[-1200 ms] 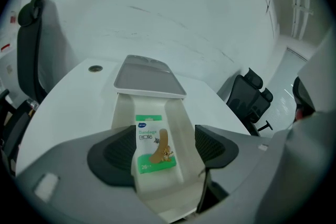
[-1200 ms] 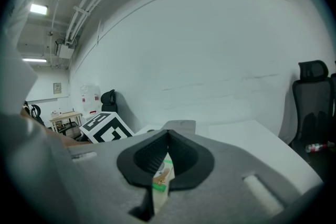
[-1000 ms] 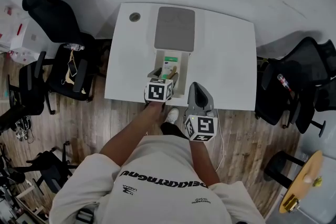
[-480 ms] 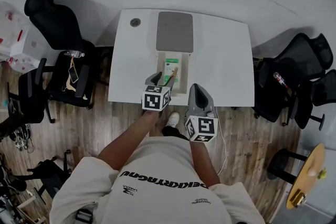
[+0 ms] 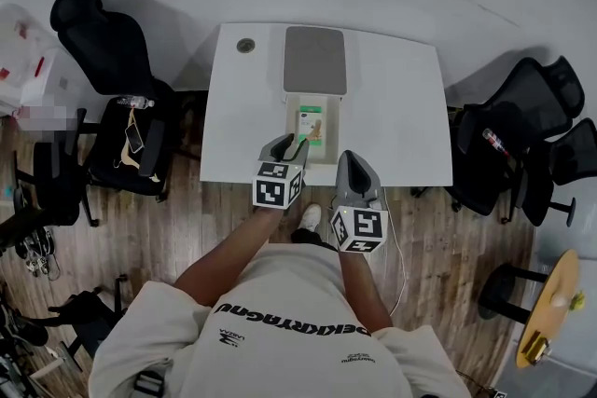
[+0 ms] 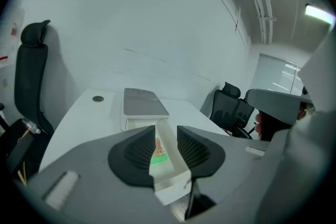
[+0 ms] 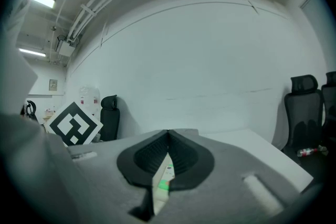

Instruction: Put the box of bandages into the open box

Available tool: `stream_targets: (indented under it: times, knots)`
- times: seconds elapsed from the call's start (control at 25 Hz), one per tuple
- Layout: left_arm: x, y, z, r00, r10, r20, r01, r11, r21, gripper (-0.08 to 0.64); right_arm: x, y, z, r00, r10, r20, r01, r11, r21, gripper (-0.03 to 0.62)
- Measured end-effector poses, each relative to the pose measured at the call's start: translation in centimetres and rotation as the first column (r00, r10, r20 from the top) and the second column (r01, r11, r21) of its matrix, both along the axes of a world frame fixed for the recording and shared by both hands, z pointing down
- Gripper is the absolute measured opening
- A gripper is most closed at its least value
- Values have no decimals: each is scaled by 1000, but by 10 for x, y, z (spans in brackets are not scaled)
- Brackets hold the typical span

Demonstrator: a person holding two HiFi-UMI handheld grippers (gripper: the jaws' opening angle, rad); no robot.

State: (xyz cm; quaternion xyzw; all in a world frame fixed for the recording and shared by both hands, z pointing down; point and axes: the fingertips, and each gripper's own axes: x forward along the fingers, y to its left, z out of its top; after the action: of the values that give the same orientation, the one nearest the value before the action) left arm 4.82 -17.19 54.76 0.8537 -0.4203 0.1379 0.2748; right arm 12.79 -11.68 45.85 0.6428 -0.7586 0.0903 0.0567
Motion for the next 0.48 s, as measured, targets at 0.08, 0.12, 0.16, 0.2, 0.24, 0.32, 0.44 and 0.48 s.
stream_targets:
  times: [0.08, 0.12, 0.16, 0.2, 0.24, 0.32, 0.44, 0.48]
  knots:
    - [-6, 4, -5, 1000, 4, -8, -4, 1000, 19, 108, -6, 3, -1, 1000, -1, -3, 1, 1000, 5, -2]
    - [-8, 6, -8, 1000, 7, -11, -7, 1000, 29, 101, -9, 4, -2, 1000, 0, -4, 0, 1000, 7, -2]
    - [-10, 7, -11, 1000, 11, -12, -10, 999, 39, 99, -10, 5, -2, 1000, 2, -3, -2, 1000, 8, -2]
    - [-12, 9, -14, 1000, 15, -13, -14, 999, 49, 91, -12, 6, -3, 1000, 5, -2, -5, 1000, 9, -2]
    - [-13, 12, -16, 1000, 19, -13, -18, 998, 57, 74, -13, 7, -4, 1000, 8, -2, -8, 1000, 11, -2]
    - [-17, 18, -19, 1000, 29, -10, -28, 997, 69, 66, -17, 12, -6, 1000, 14, -3, -14, 1000, 15, -2]
    - [-22, 24, -23, 999, 40, -12, -39, 996, 86, 33, -22, 19, -6, 1000, 22, -8, -22, 1000, 19, -2]
    - [-24, 25, -24, 999, 41, -15, -40, 995, 91, 15, -23, 20, -6, 1000, 24, -9, -24, 1000, 19, -2]
